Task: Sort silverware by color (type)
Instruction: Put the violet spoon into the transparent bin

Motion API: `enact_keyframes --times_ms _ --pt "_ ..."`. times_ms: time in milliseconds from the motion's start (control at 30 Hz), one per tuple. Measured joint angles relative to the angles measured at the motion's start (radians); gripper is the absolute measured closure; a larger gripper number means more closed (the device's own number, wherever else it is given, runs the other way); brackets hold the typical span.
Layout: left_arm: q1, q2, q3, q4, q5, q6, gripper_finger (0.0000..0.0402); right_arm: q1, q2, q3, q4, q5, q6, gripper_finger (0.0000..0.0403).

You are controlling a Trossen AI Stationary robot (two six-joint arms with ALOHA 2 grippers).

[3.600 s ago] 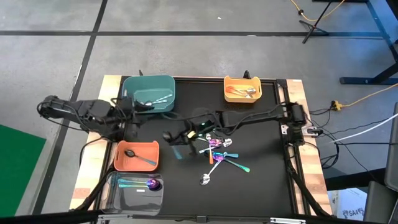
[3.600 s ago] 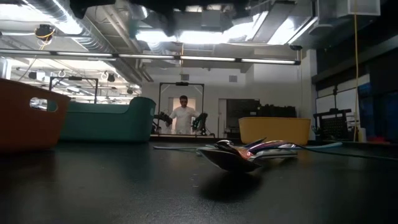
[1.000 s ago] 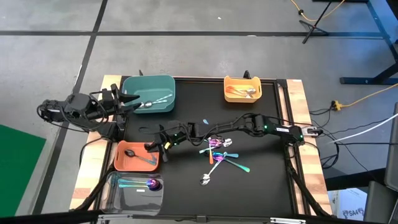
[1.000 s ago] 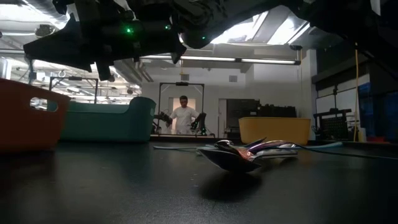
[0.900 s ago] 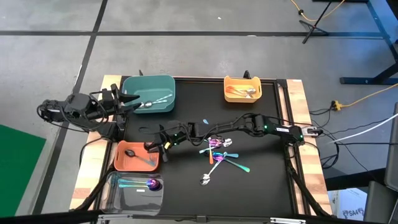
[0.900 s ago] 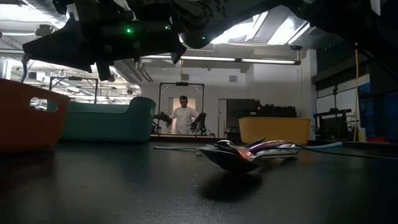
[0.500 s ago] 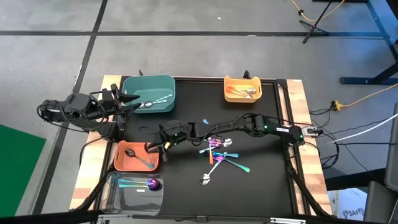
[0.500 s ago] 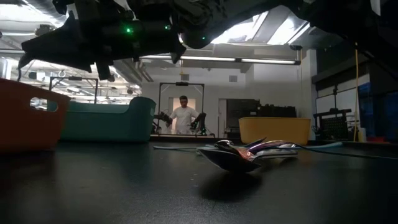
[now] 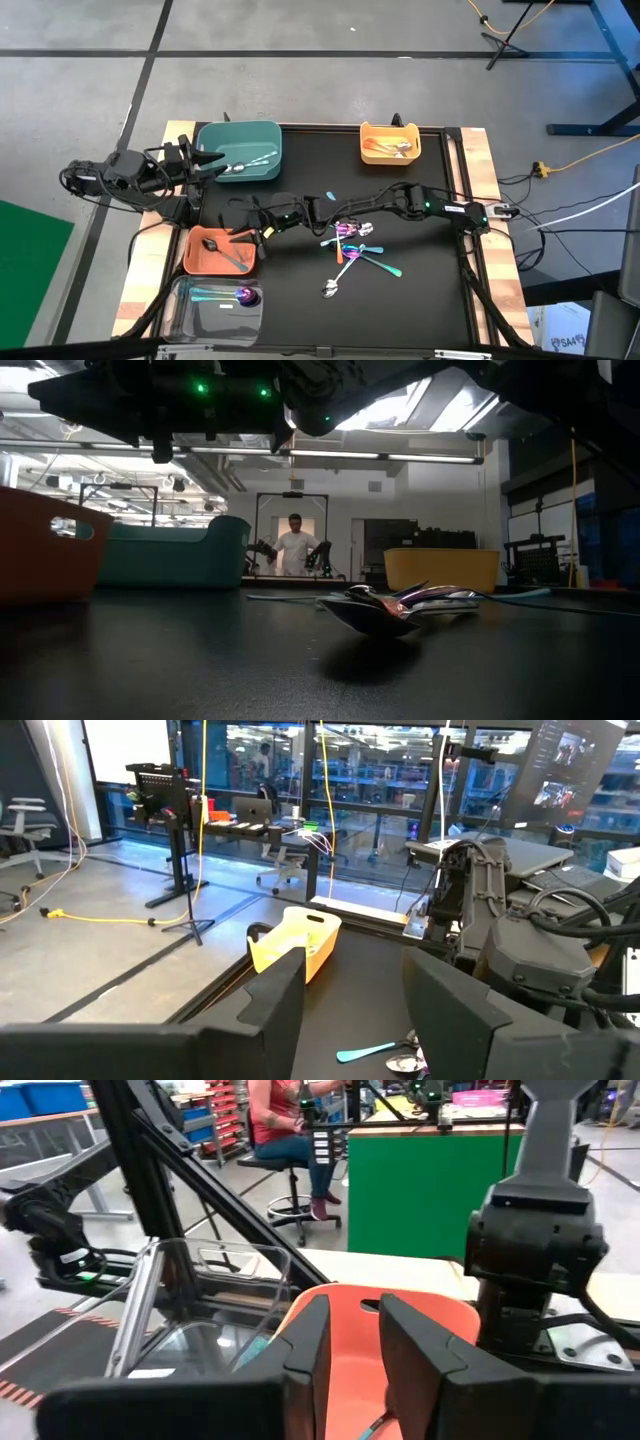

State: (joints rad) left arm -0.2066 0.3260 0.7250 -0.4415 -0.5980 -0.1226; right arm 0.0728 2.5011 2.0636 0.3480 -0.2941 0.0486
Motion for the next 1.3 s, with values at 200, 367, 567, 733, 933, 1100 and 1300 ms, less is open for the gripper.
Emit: enact_keyframes --times_ms 200,367,567,733,933,1100,1300 --pt "0.0 0.0 0.0 0.0 0.0 0.0 0.024 0.0 0.0 0.0 -0.01 -0.005 0.001 0.0324" --pt "0.0 0.0 0.0 0.0 0.0 0.0 0.024 -0.001 -0.012 0.0 -0.012 -0.019 0.002 0.0324" --pt "0.0 0.0 0.0 -0.002 0.0 -0.001 0.024 -0.003 -0.063 0.0 -0.073 -0.066 -0.001 0.0324" --pt "0.0 0.0 0.0 -0.028 0.0 -0.006 0.024 -0.004 -0.144 0.0 -0.255 -0.063 -0.094 0.0324" --pt "0.0 0.002 0.0 -0.052 0.016 -0.009 0.024 -0.001 -0.285 0.001 -0.553 -0.007 -0.217 0.0324" --pt "0.0 0.003 0.0 -0.052 0.017 -0.012 0.024 -0.001 -0.394 0.0 -0.778 0.057 -0.264 0.0324" --pt "0.0 0.025 0.0 -0.05 0.016 -0.059 0.024 -0.001 -0.526 0.001 -1.007 0.13 -0.266 0.0324"
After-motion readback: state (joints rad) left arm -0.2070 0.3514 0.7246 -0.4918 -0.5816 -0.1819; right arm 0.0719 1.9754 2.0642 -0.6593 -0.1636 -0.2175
